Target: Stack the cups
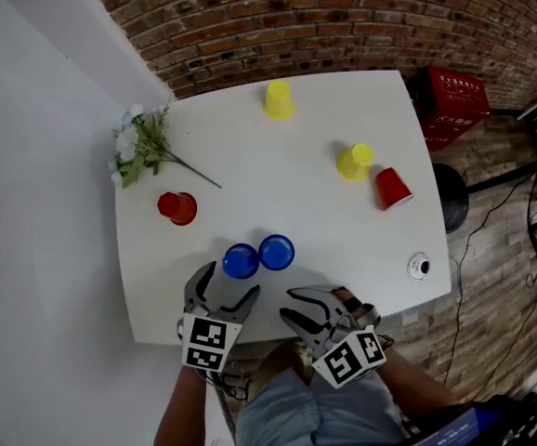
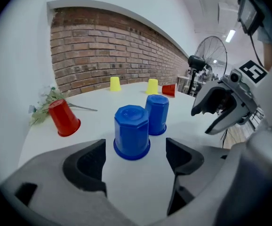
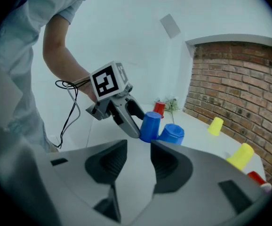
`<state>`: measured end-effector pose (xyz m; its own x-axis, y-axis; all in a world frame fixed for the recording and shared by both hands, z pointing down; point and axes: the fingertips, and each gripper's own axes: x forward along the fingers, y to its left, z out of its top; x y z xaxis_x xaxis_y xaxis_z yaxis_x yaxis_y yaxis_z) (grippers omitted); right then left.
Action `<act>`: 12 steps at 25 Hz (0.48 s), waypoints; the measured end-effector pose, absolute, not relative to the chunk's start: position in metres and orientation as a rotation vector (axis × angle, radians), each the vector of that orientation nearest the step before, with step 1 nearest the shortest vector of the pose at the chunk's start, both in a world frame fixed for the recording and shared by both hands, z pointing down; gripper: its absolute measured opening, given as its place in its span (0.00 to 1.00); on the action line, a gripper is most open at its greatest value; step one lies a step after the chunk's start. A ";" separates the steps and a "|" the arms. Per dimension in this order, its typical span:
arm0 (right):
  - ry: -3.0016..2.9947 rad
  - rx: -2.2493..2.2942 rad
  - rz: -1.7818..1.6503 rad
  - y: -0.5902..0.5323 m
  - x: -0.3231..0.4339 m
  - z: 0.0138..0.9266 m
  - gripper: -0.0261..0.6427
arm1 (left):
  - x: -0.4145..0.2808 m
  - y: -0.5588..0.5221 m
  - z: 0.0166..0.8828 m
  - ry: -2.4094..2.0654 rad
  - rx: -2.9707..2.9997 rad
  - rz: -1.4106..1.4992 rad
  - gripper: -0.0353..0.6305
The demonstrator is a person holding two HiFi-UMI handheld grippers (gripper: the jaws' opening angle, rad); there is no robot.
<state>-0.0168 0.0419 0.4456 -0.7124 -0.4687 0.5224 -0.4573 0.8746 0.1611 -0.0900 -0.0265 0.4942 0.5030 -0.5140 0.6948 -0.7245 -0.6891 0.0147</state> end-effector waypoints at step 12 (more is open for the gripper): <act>-2.248 1.188 0.016 -0.058 0.167 0.371 0.35 | -0.155 -0.031 0.433 -1.480 2.244 0.465 0.20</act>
<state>0.1673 -0.0579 0.3712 -0.4273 -0.7508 0.5037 -0.7577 0.6013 0.2536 -0.1546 -0.0306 0.4334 0.3803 -0.7864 0.4868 -0.9235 -0.3516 0.1534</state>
